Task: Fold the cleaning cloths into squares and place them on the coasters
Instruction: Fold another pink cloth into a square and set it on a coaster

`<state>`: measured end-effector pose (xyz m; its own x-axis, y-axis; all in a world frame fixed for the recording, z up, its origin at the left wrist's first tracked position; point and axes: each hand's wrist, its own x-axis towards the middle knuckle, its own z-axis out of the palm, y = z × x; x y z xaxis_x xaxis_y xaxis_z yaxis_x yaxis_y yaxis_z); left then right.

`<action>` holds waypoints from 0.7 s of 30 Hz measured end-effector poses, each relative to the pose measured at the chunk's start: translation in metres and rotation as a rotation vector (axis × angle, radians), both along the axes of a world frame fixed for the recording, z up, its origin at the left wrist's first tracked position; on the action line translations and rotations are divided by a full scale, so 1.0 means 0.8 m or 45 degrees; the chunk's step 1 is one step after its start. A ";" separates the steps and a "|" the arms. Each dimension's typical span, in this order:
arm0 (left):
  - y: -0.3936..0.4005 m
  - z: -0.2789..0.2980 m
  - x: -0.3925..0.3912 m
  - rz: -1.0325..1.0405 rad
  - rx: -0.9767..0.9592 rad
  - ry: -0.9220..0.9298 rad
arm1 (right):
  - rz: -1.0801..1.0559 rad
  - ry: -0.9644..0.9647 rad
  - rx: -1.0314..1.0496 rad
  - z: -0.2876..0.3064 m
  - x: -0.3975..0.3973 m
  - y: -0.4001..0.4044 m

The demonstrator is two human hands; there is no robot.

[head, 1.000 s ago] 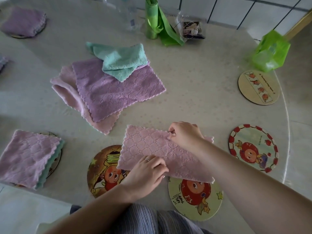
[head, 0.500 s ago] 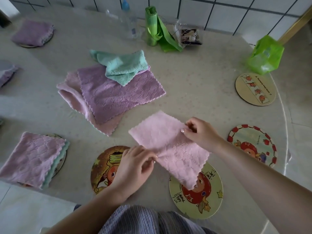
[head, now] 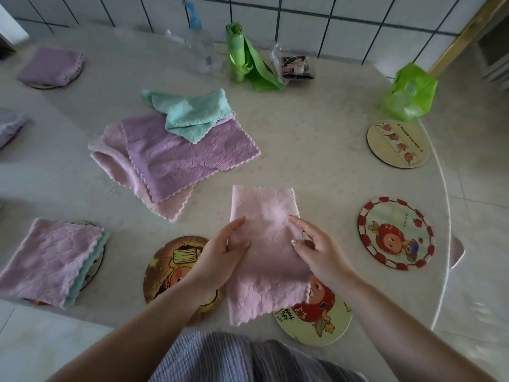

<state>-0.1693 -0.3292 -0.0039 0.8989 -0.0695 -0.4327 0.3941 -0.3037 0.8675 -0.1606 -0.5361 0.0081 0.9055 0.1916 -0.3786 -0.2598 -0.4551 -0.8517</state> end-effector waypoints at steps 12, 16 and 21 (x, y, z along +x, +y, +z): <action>0.020 -0.019 -0.038 -0.077 0.022 0.119 | 0.022 0.158 -0.077 -0.021 -0.053 -0.003; 0.025 -0.019 -0.057 0.010 -0.060 0.188 | 0.037 0.176 -0.021 -0.025 -0.064 -0.006; 0.024 -0.013 -0.057 0.271 -0.234 0.510 | -0.049 0.297 -0.020 -0.033 -0.066 -0.007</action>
<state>-0.2153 -0.3103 -0.0143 0.6669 -0.0096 -0.7451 0.7444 -0.0360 0.6668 -0.2132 -0.5417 -0.0180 0.8000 0.1507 -0.5808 -0.4660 -0.4538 -0.7595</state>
